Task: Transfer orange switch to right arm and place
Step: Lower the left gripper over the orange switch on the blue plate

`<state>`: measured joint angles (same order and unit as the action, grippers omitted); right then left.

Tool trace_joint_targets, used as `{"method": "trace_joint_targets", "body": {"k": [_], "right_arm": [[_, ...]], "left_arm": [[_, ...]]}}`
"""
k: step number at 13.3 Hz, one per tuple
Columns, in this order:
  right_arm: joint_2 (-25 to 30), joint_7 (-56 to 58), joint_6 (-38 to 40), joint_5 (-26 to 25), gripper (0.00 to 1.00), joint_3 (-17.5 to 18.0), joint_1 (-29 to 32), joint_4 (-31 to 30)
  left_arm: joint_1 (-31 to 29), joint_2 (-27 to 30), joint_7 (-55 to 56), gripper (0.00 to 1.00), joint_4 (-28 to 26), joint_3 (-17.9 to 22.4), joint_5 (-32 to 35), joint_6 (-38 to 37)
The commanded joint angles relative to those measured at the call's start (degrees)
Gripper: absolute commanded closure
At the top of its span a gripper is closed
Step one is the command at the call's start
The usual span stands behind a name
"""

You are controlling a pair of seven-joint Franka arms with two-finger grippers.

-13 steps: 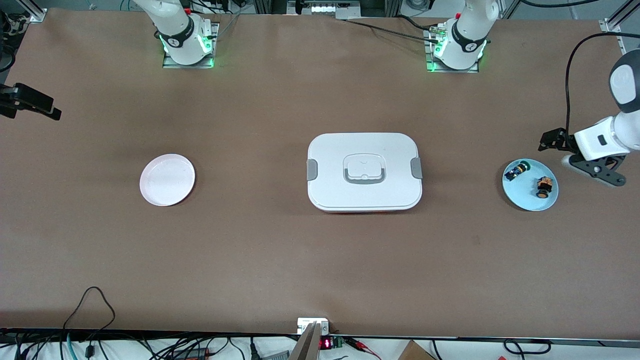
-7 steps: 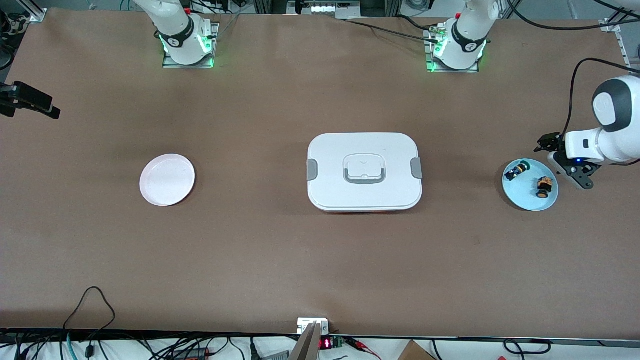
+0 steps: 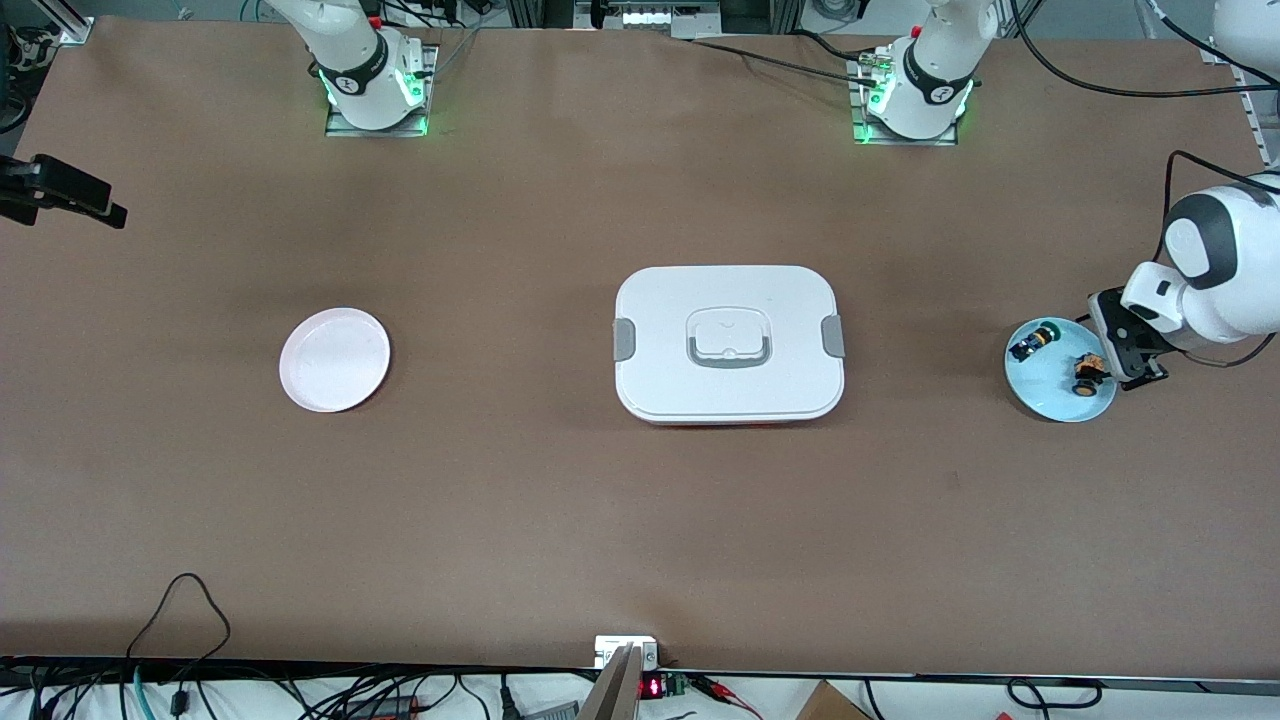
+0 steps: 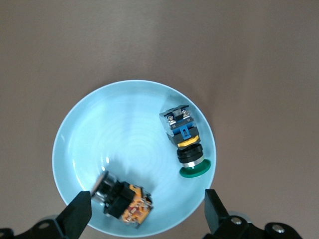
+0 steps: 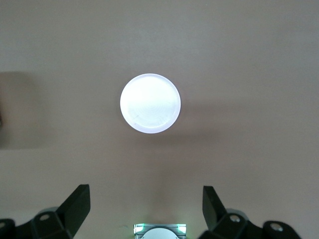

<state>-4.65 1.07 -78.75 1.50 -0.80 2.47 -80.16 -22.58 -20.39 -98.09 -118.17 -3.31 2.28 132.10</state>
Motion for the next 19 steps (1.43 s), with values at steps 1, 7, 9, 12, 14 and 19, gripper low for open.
{"method": "trace_joint_targets", "body": {"k": [1,7,9,12,14,19], "right_arm": [[1.6,-0.3,1.0,-0.3,0.00,1.0,-0.5,0.0],[2.0,-0.2,1.8,-1.7,0.00,1.1,-0.6,3.3],[1.1,-0.4,1.9,-1.6,0.00,1.6,-1.3,3.0],[-0.1,-0.6,-0.4,-1.8,0.00,1.6,-1.4,2.9],[-0.8,-0.3,-2.5,-1.9,0.00,1.6,-1.2,2.9],[-1.1,-0.2,-2.4,-4.7,0.00,1.3,-1.0,2.5]], "left_arm": [[-0.4,-1.5,-12.0,0.00,0.9,-0.4,0.0,2.0],[-1.9,-3.2,-32.0,0.00,1.2,-0.3,-0.1,7.6],[-2.0,-4.4,-34.2,0.00,1.3,-0.3,-0.1,8.2],[-2.9,-6.8,-34.4,0.00,1.3,-0.2,0.1,10.2],[-4.4,-8.0,-34.3,0.00,1.4,-0.2,-0.9,10.6],[-4.4,-9.4,-34.4,0.00,2.8,-0.2,-1.8,11.0]]}}
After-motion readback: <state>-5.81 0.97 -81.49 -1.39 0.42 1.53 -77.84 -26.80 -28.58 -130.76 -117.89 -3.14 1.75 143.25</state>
